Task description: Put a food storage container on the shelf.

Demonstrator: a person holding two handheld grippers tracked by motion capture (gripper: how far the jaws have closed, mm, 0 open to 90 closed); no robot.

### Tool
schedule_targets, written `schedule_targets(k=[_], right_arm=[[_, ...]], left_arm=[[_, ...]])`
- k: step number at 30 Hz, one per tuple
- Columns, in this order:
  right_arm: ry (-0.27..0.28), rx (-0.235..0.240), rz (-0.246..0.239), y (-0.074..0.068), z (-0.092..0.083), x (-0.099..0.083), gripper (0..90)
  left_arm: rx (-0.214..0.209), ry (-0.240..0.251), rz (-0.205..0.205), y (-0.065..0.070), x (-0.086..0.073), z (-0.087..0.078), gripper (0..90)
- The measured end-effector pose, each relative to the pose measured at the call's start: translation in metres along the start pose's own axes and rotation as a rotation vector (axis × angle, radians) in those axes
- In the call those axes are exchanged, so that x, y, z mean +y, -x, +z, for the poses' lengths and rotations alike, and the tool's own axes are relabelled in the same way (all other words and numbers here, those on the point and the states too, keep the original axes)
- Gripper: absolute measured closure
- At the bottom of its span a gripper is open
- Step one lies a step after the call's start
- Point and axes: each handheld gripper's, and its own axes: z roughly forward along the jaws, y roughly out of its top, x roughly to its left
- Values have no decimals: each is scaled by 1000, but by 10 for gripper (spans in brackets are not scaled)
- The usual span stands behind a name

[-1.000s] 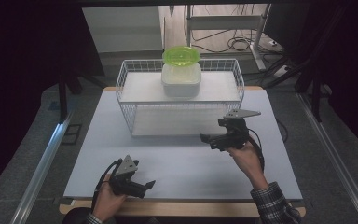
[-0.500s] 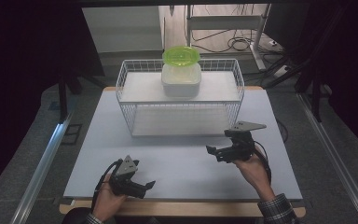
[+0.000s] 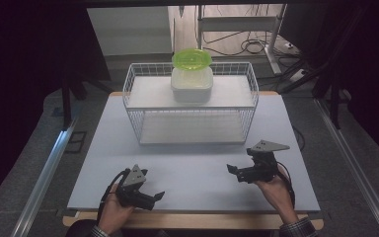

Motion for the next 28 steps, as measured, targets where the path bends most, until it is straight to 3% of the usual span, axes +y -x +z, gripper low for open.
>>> schedule_targets(k=[12, 22, 28], right_arm=[[-61, -21, -15, -2, 4, -25, 8], [-165, -40, -30, -2, 15, -43, 7], [-192, -56, -52, -5, 20, -44, 7]], left_arm=[[-5, -9, 9, 0, 0, 1, 17], [-9, -15, 11, 1, -1, 2, 17], [-9, -15, 12, 1, 0, 2, 17]])
